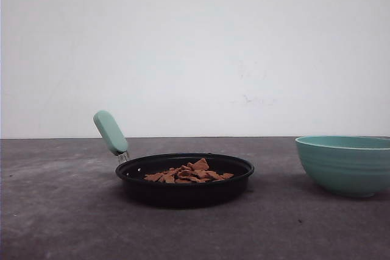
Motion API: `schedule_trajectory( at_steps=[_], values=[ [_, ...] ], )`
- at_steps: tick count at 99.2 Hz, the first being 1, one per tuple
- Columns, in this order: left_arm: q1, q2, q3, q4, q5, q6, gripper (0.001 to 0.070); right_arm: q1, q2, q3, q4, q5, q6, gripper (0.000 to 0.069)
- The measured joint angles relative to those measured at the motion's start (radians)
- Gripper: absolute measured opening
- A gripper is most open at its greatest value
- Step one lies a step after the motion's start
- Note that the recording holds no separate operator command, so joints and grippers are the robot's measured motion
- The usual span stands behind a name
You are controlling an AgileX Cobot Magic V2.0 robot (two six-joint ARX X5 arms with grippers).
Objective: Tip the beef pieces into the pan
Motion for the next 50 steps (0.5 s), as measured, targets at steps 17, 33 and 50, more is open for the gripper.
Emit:
schedule_trajectory(
  at_steps=[17, 33, 50],
  values=[
    [0.000, -0.001, 0.000, 0.007, 0.000, 0.000, 0.0014, -0.014, -0.071, 0.000, -0.119, 0.058, 0.000, 0.0015],
    [0.000, -0.001, 0.000, 0.010, 0.000, 0.000, 0.0014, -0.065, -0.208, -0.051, -0.378, 0.108, 0.000, 0.0015],
    [0.000, -0.001, 0.000, 0.011, 0.000, 0.000, 0.0014, -0.173, -0.374, -0.351, -0.194, 0.008, 0.022, 0.0015]
  ],
)
